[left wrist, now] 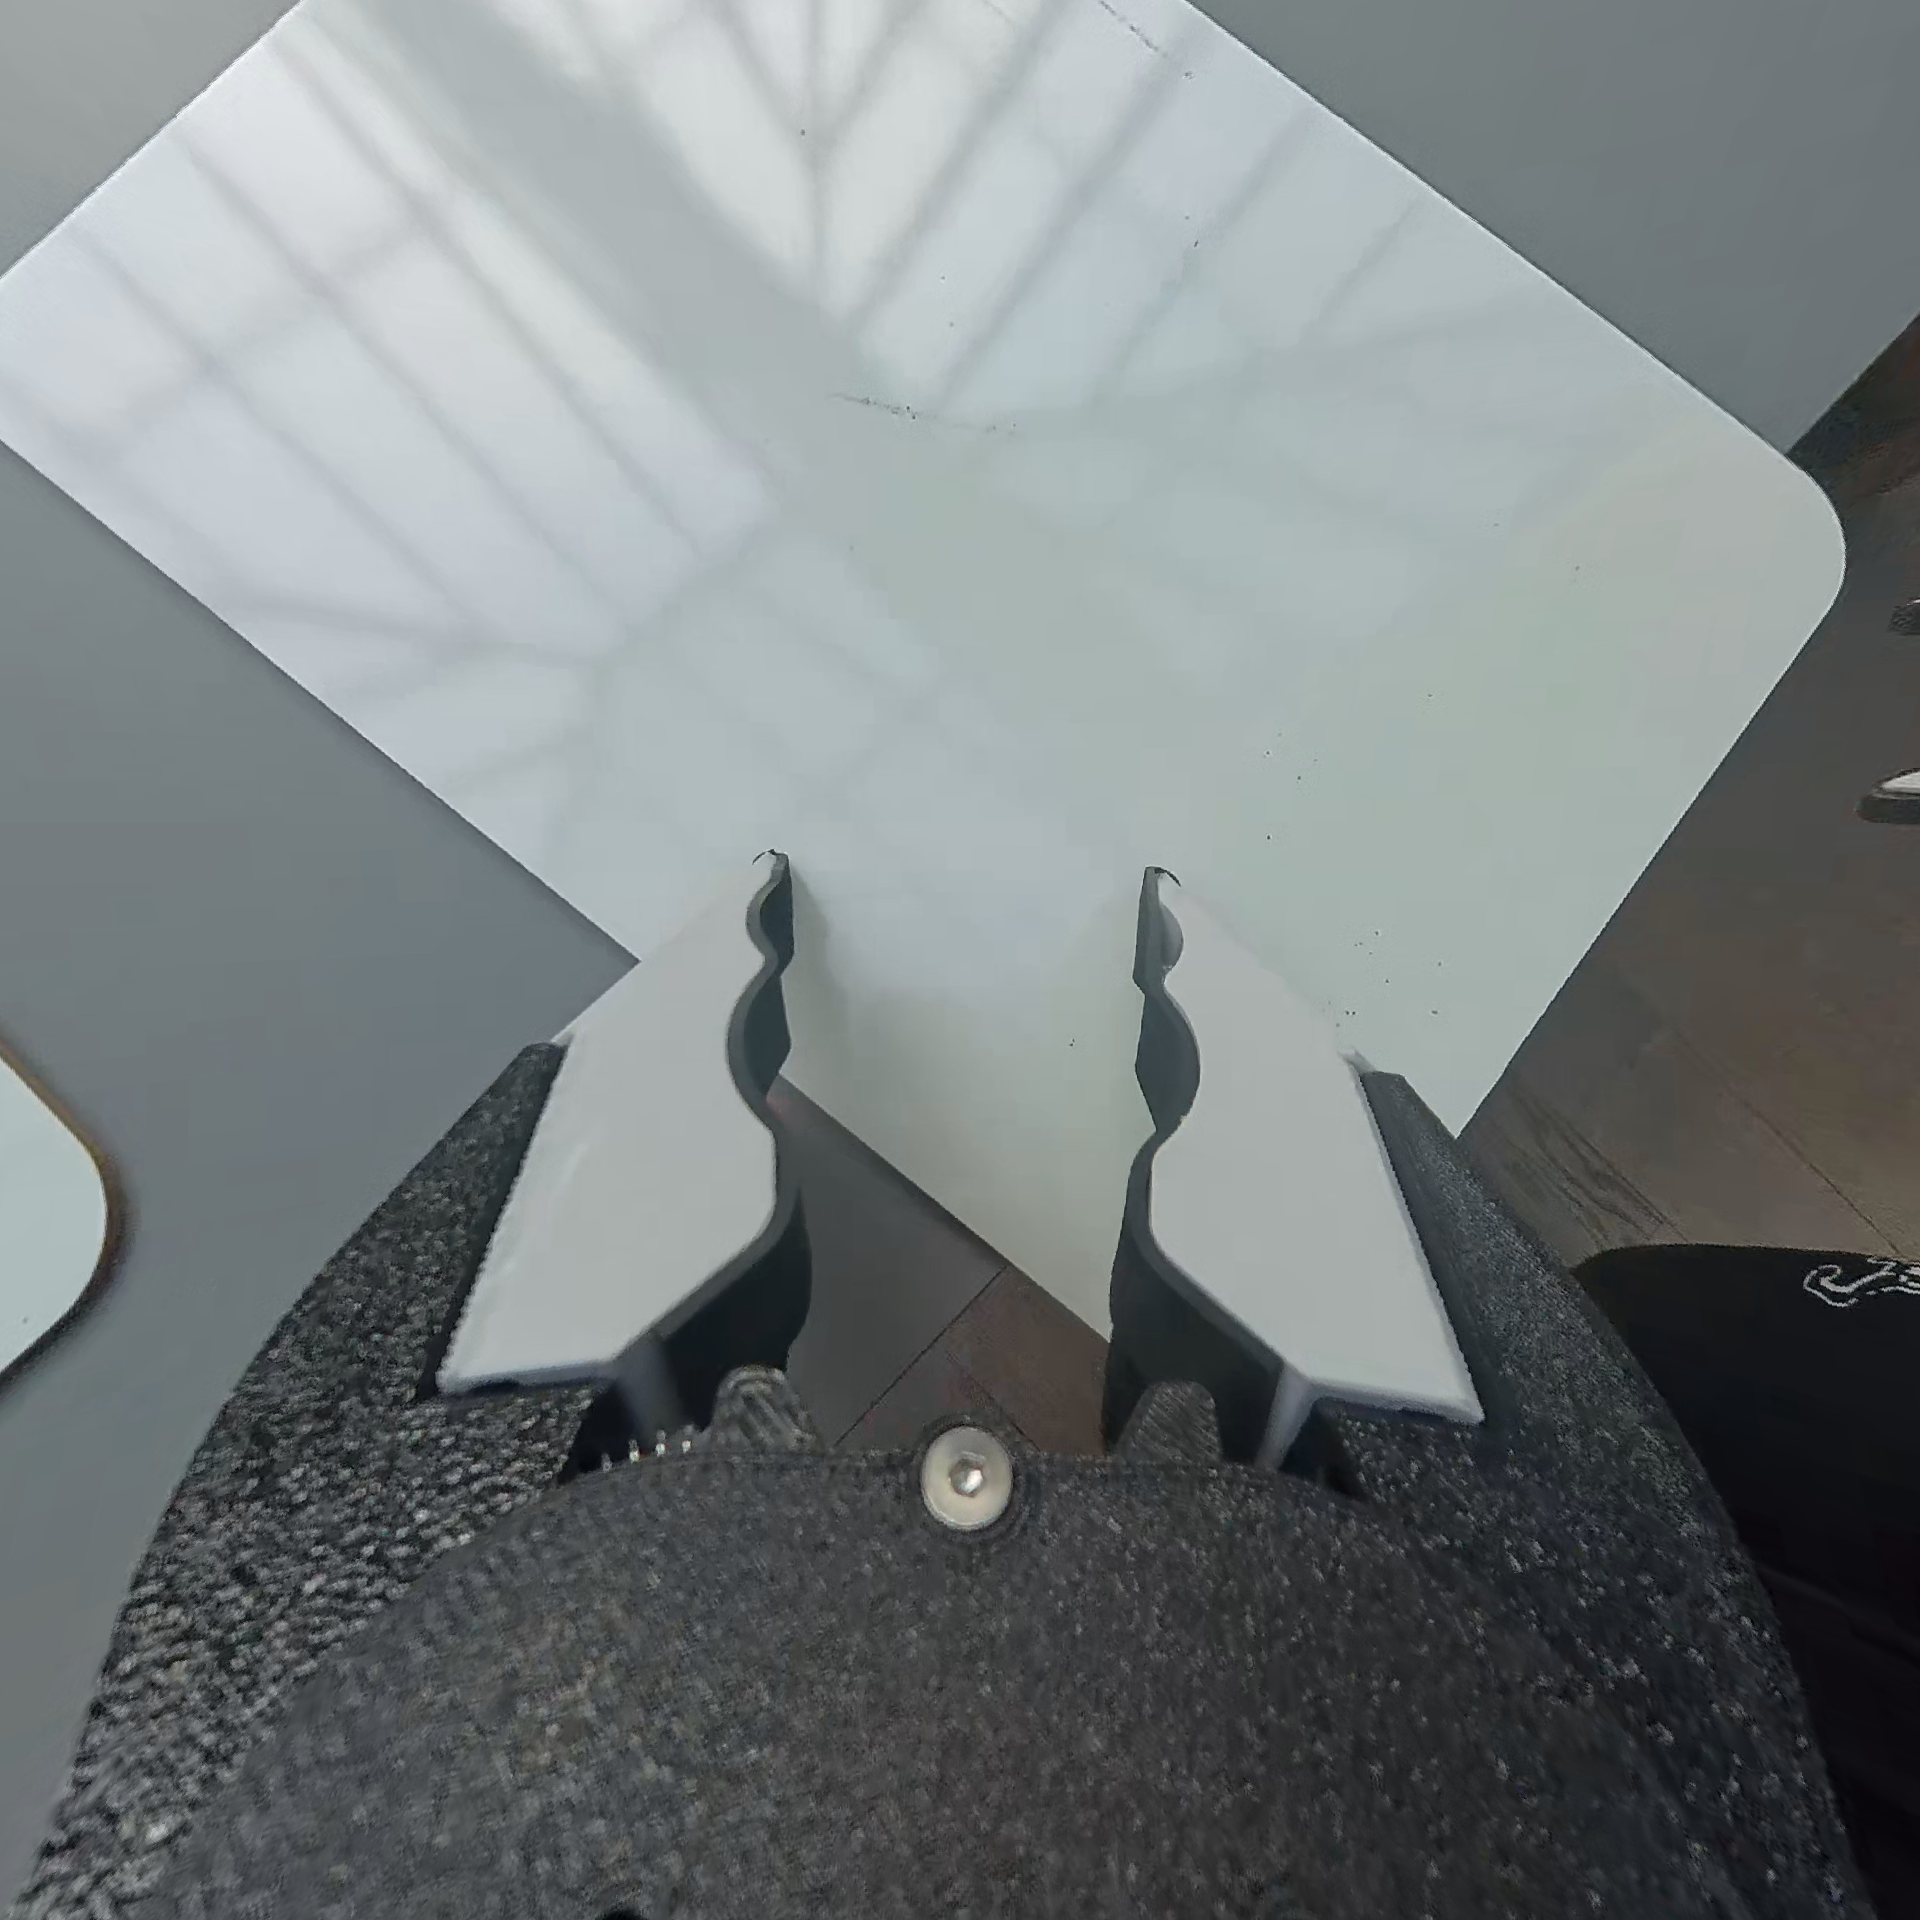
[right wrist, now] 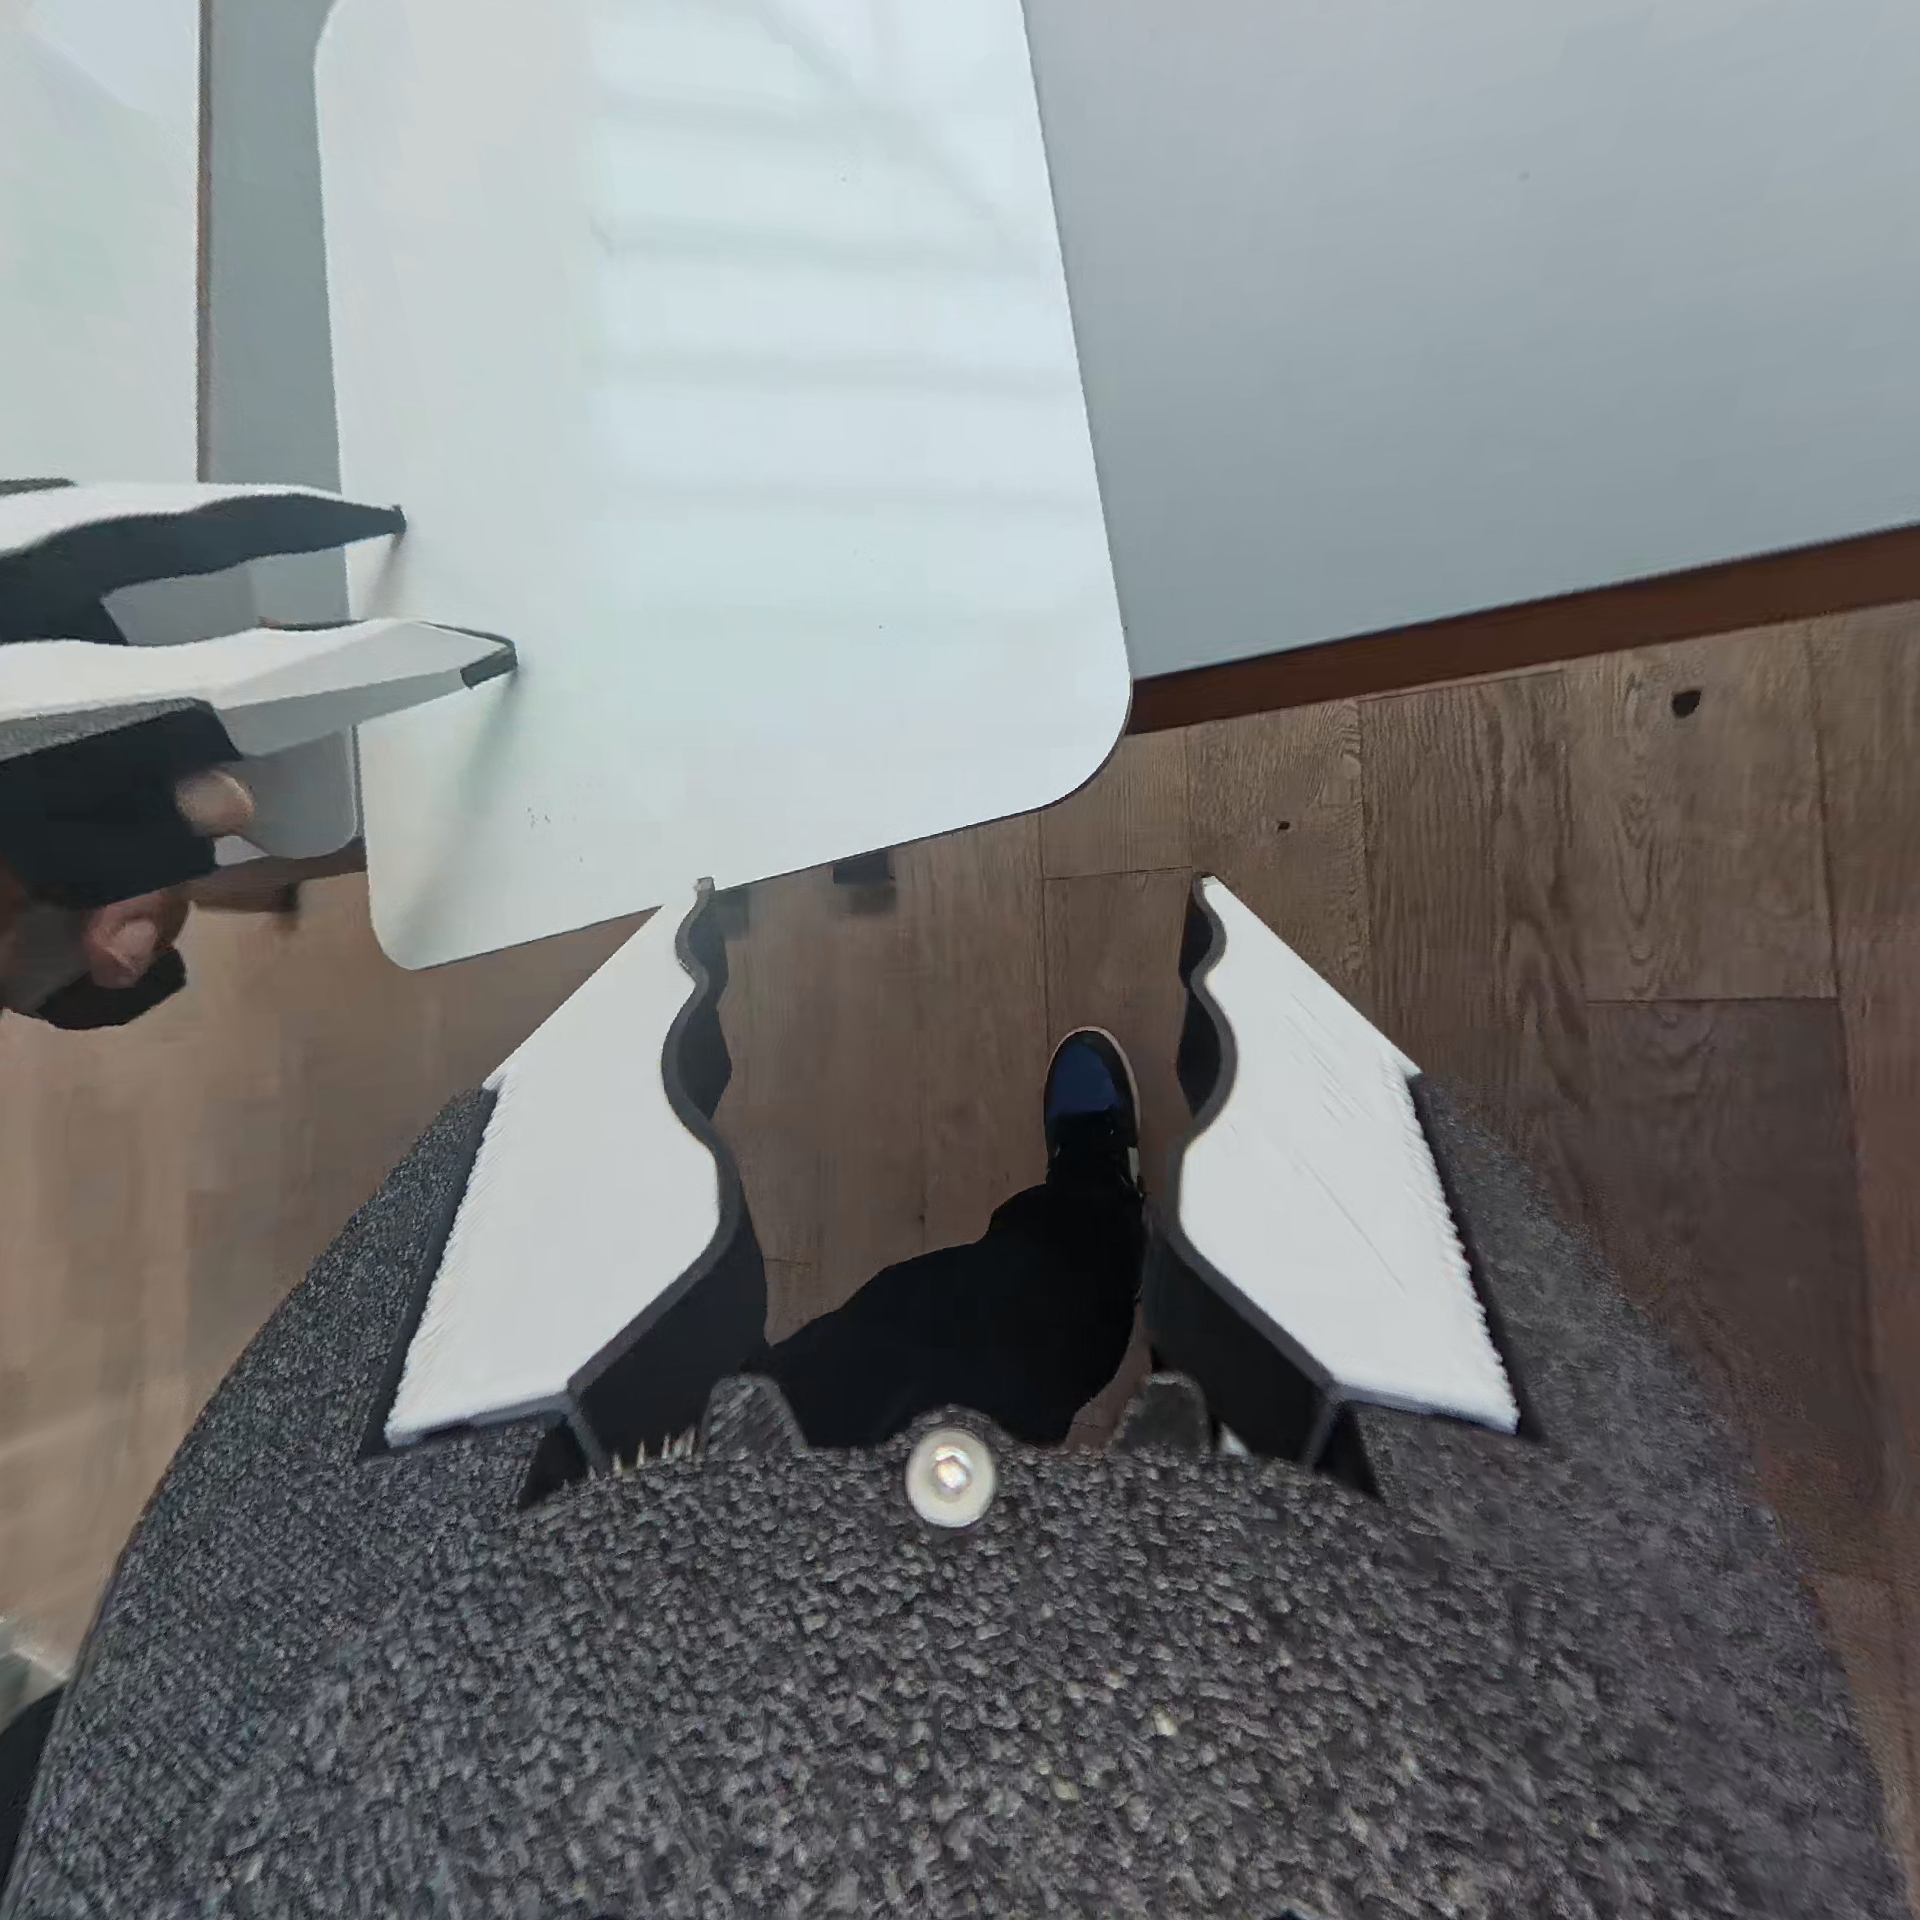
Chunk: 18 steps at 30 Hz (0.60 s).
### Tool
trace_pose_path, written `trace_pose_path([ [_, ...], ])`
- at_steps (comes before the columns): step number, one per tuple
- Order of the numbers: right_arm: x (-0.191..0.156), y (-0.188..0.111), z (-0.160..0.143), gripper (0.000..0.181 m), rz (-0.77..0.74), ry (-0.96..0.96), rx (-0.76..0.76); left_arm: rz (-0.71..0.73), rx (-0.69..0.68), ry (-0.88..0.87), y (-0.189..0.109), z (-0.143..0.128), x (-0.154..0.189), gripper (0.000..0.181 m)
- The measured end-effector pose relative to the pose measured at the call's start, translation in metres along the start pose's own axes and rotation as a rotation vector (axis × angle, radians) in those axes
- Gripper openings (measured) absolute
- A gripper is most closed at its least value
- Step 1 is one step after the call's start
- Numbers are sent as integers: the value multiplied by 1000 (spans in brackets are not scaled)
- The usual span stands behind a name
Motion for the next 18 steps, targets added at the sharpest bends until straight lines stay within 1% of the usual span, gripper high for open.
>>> trace_pose_path([
  [3,8,0,-17,94,93,212,4,-46,17,24,-7,-5,29,68],
  [5,11,2,-23,96,184,346,13,-70,26,33,-12,-8,47,67],
  [7,17,7,-25,94,291,524,30,-125,41,3,-16,-9,66,66],
  [8,21,9,-25,89,348,619,42,-159,46,-21,-19,-9,75,64],
  [9,24,10,-24,75,428,705,54,-189,47,-50,-22,-9,82,65],
  [11,29,10,-21,25,597,863,77,-210,72,-149,-31,-8,91,72],
  [12,34,8,-21,12,642,903,95,-196,103,-217,-37,-7,92,70],
  [14,37,-2,-19,4,725,895,110,-159,159,-361,-52,-9,91,70],
  [15,37,-9,-17,3,755,887,116,-147,185,-441,-59,-12,91,71],
  [18,38,-36,-12,4,797,834,109,-187,246,-658,-72,-22,103,72],
])
Point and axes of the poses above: each gripper's, where its closed fingertips meet, y out along the fingers, z out of its top, x = y × z across the jaws, the point moved 4 cm from there along -y, back along the fingers, and after that the axes turned 11 degrees about y, right-handed, at the moved point
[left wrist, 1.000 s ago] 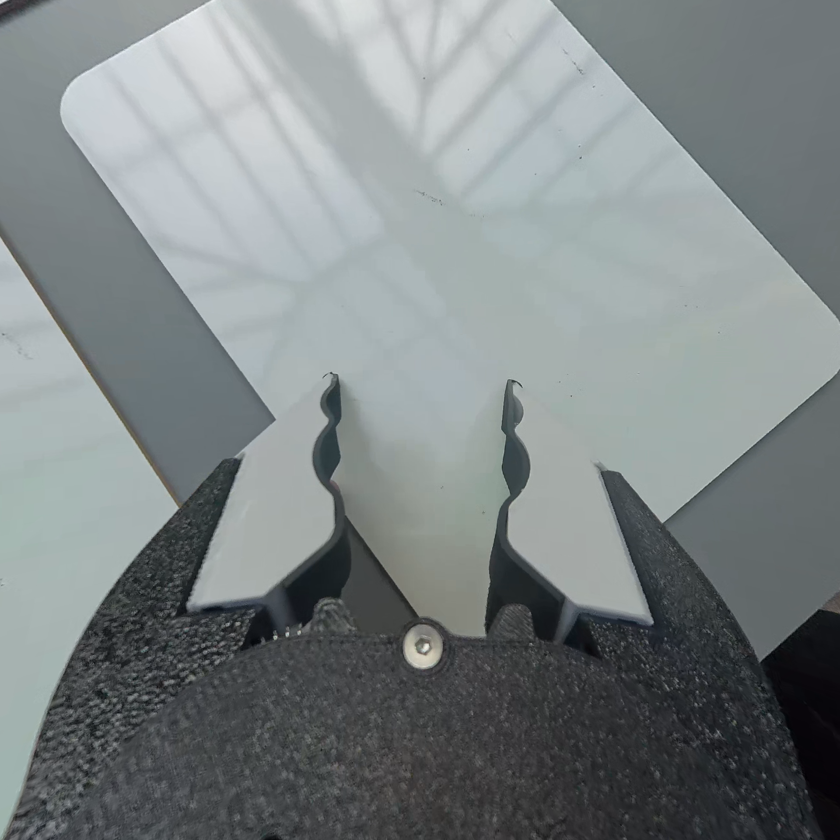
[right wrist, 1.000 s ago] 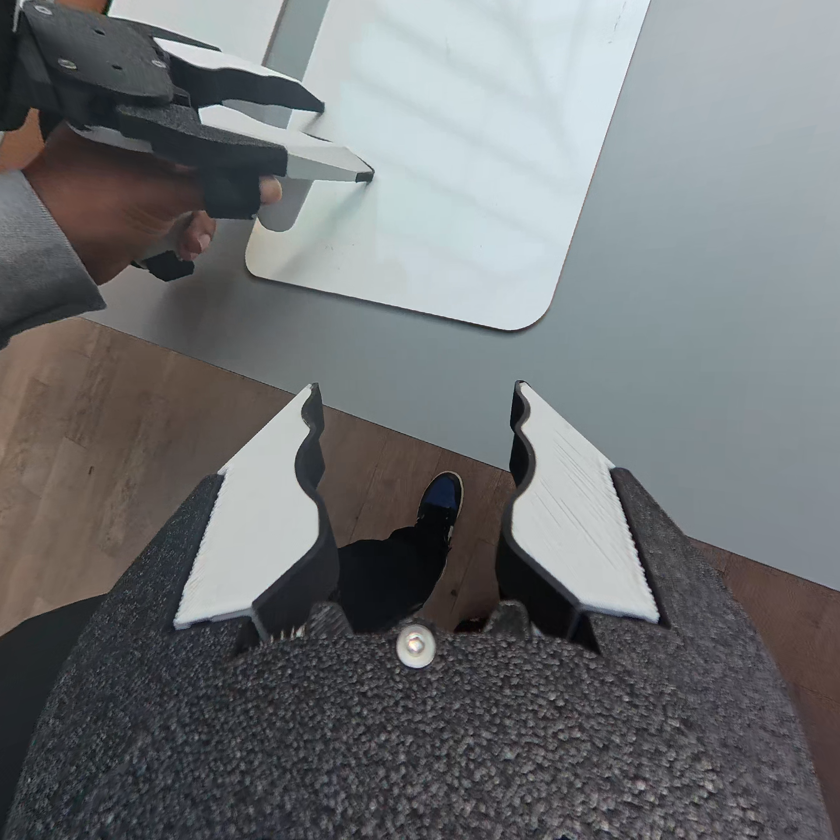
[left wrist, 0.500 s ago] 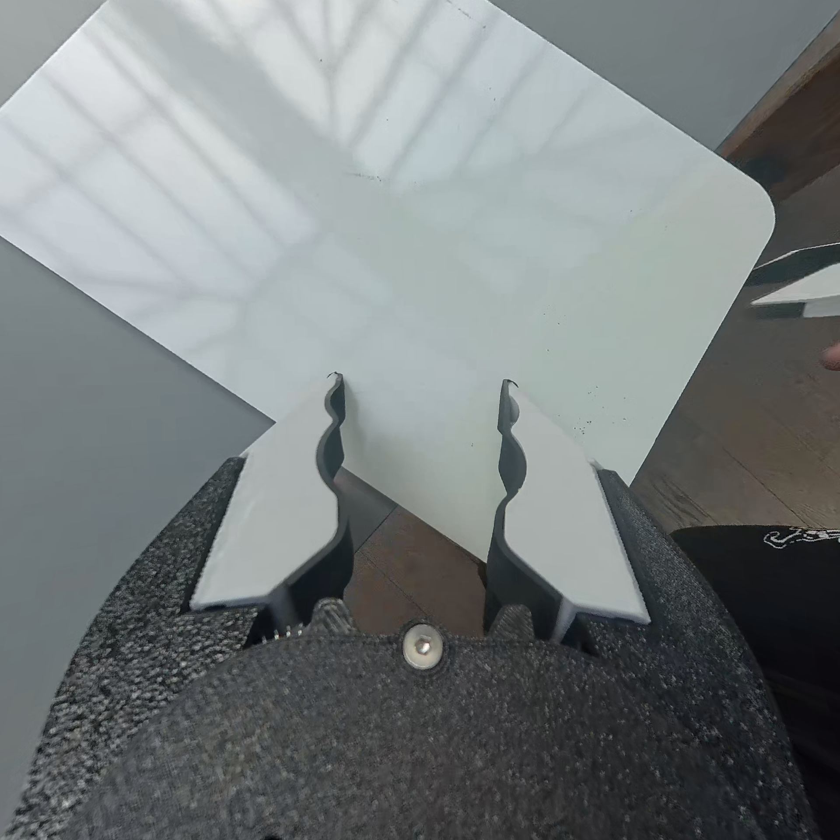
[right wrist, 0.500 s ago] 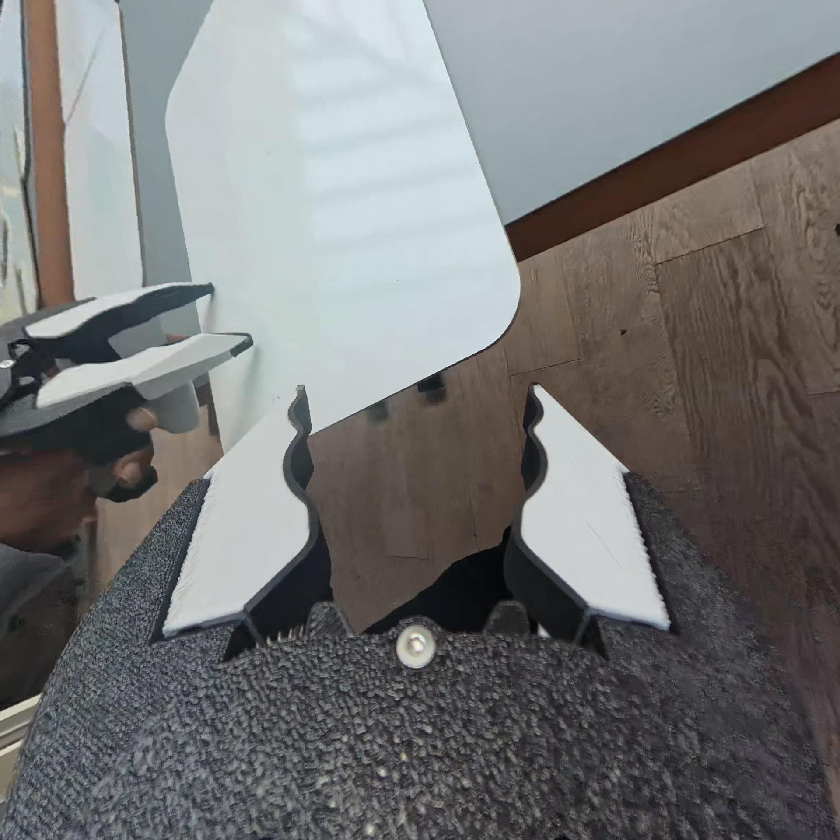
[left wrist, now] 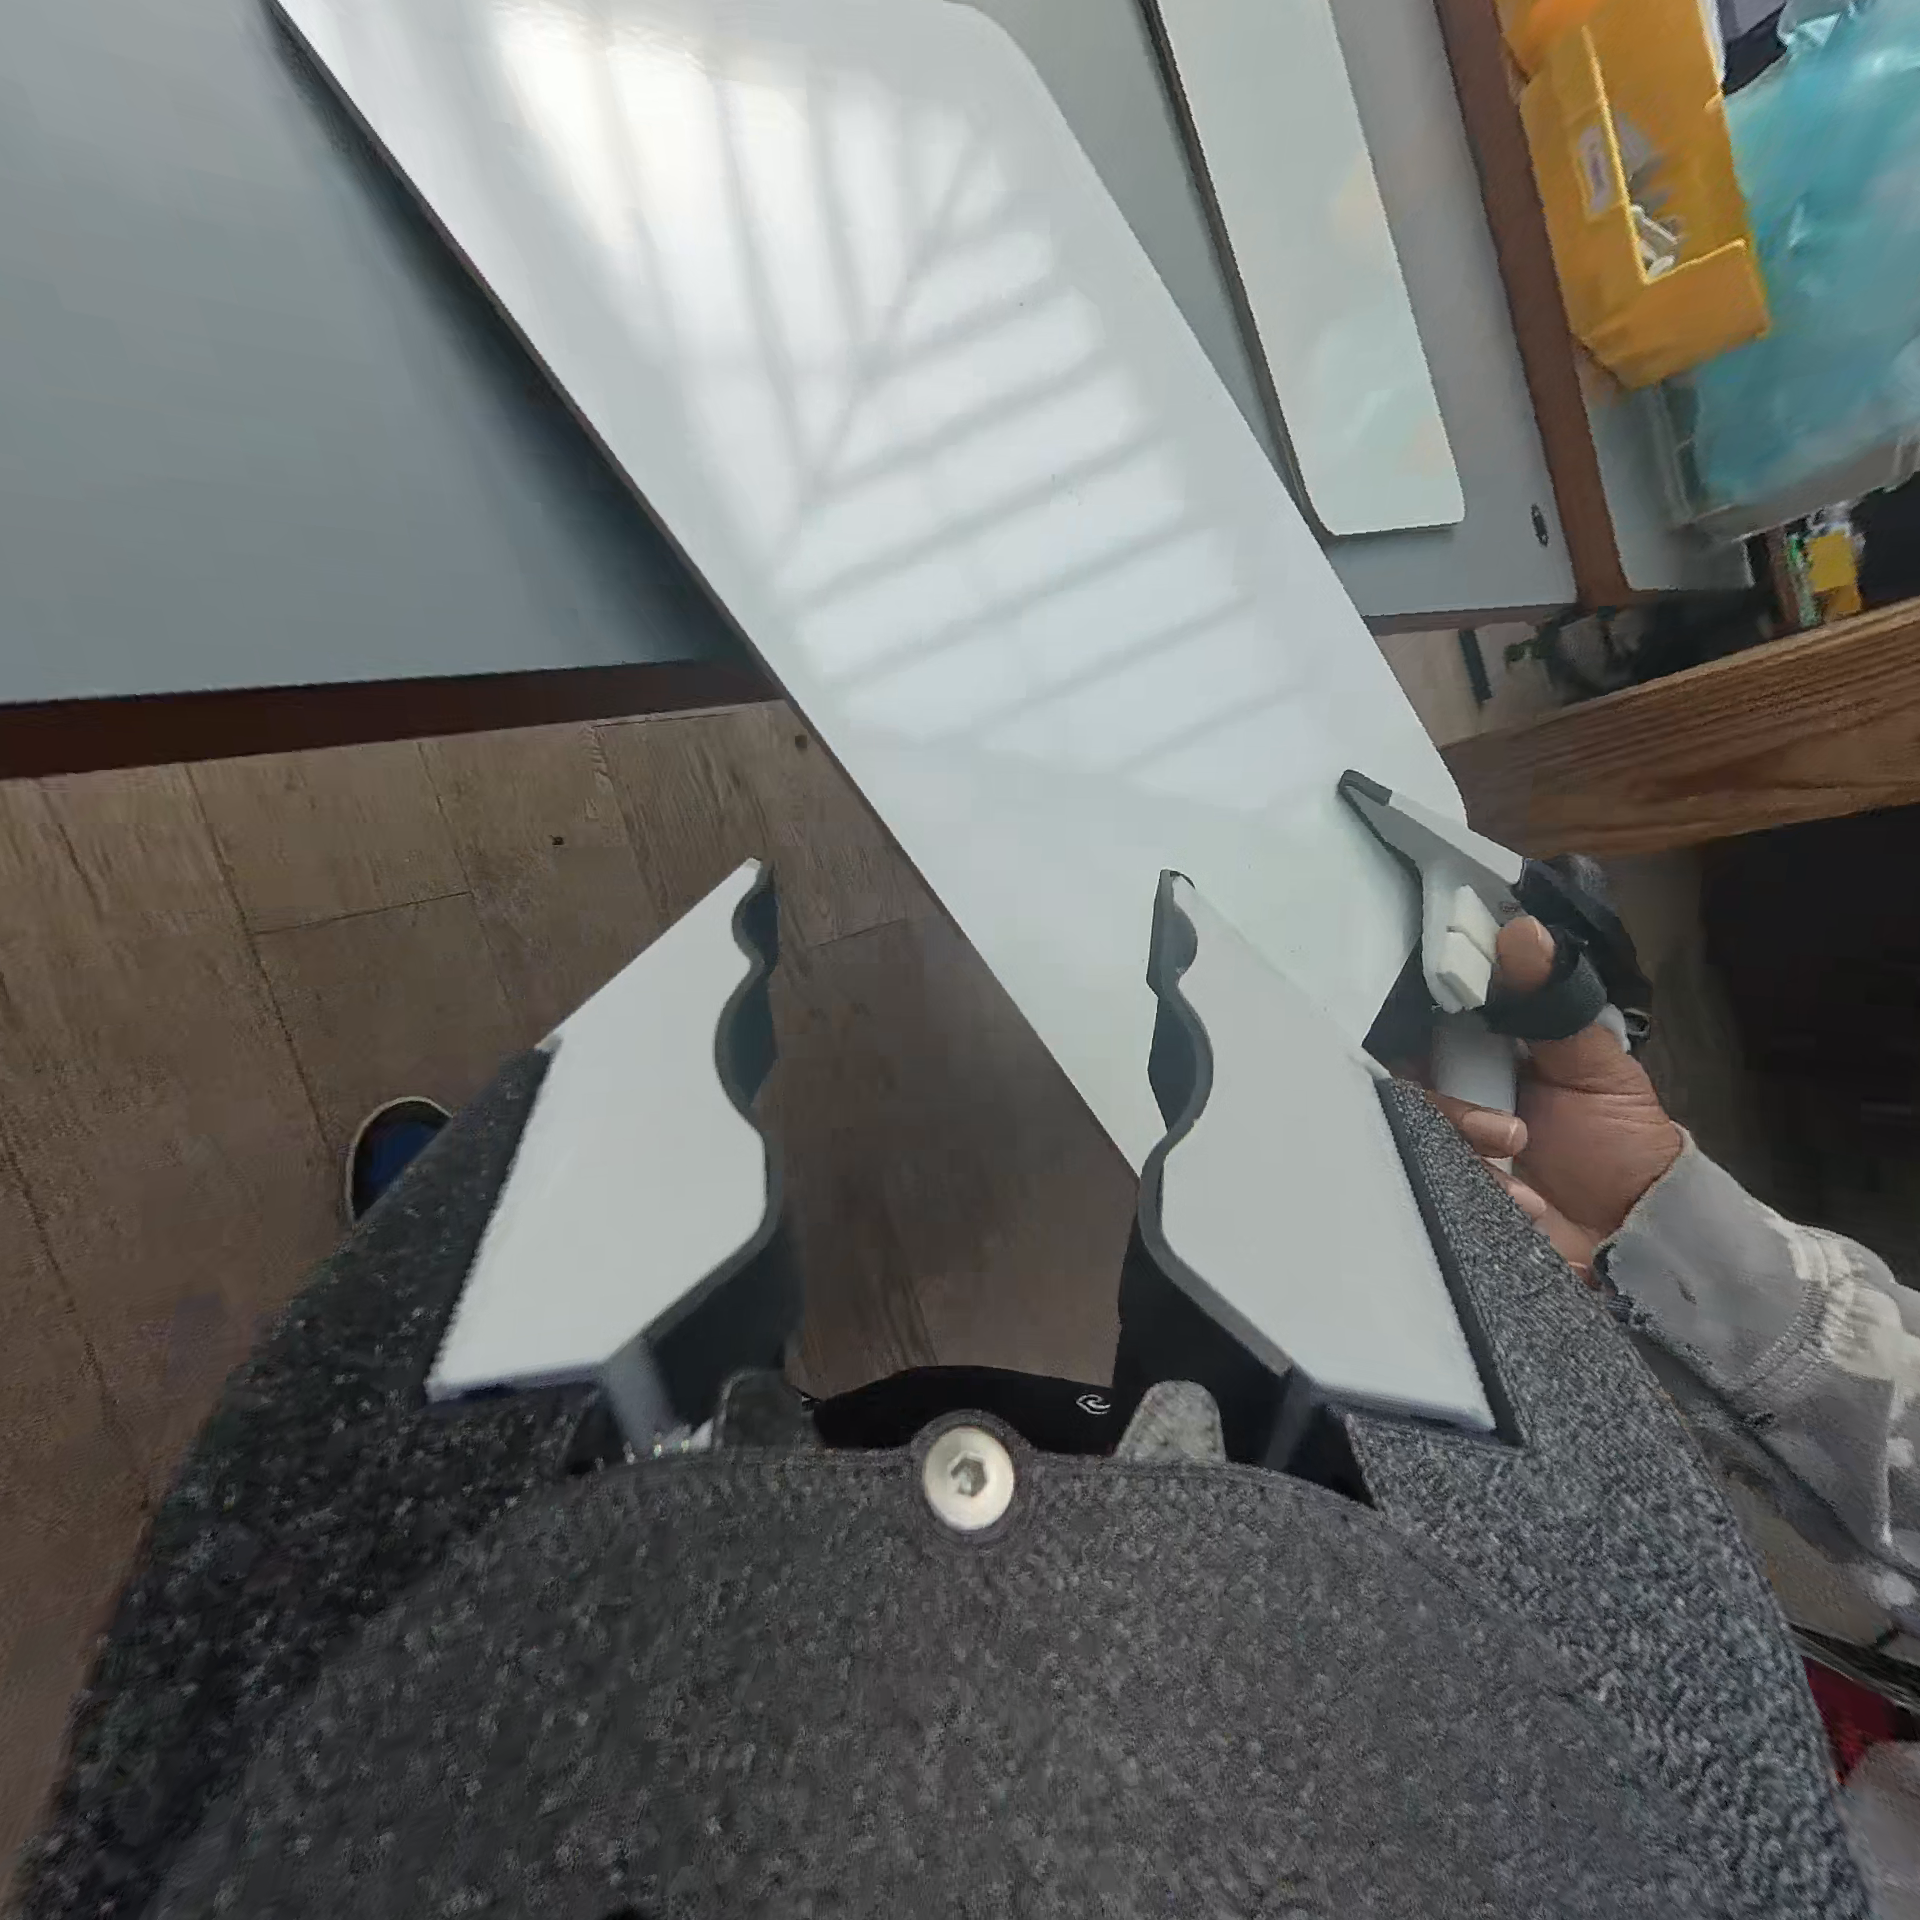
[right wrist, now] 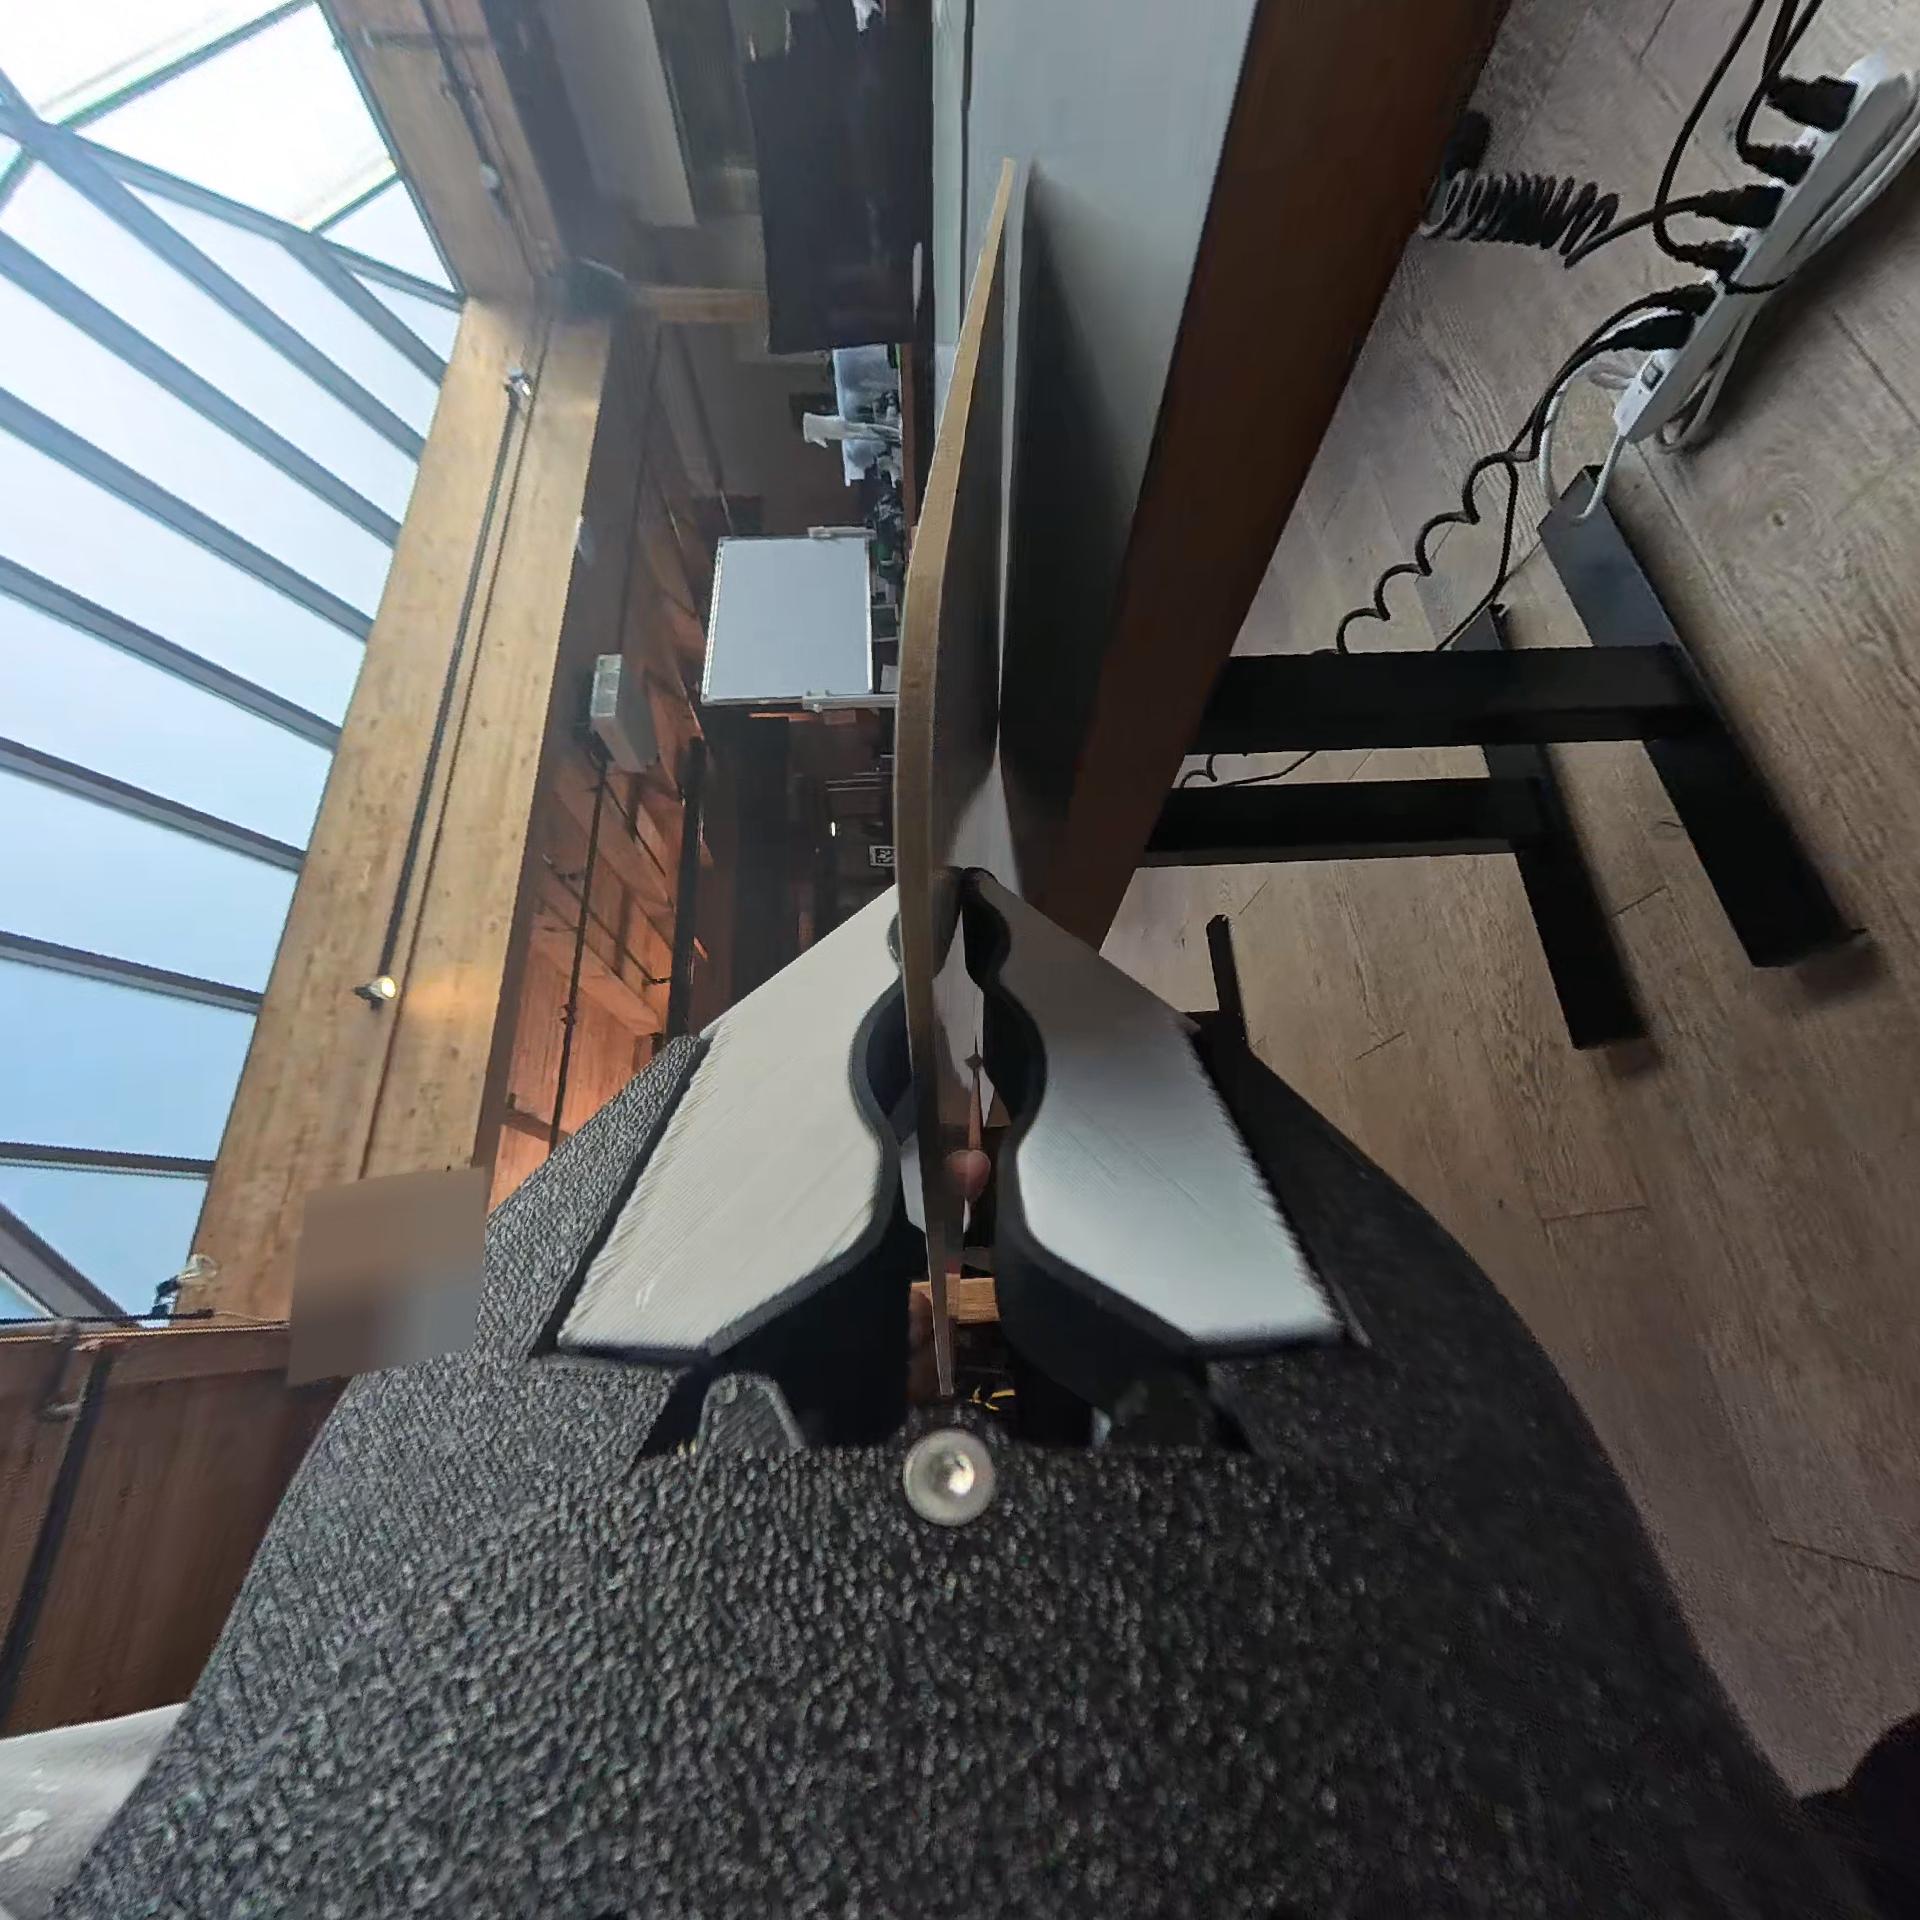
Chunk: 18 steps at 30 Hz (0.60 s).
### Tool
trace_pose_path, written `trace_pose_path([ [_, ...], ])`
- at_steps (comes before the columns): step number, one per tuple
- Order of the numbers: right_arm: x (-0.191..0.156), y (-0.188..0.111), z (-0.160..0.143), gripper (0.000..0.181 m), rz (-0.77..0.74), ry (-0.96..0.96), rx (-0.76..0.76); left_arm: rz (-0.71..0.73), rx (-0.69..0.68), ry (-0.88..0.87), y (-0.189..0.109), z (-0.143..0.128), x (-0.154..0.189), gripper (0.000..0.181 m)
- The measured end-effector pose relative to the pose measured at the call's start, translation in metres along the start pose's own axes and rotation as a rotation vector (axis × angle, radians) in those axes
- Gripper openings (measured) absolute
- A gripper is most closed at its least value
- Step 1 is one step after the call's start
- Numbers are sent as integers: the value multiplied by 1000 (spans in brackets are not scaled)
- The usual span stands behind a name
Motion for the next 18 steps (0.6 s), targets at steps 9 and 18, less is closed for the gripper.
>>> trace_pose_path([
  [9,-75,-85,35,1,118,-51,74,-262,102,-109,17,16,87,68],
  [18,-135,-116,151,3,33,-159,211,-106,111,199,37,57,108,70],
])
Point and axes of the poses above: each gripper's, where its closed fingertips meet, y out along the fingers, z out of its top, x = y × z across the jaws, the point moved 4 cm from there along -y, back along the fingers, and after that the axes turned 11 degrees about y, right-handed, at the moved point
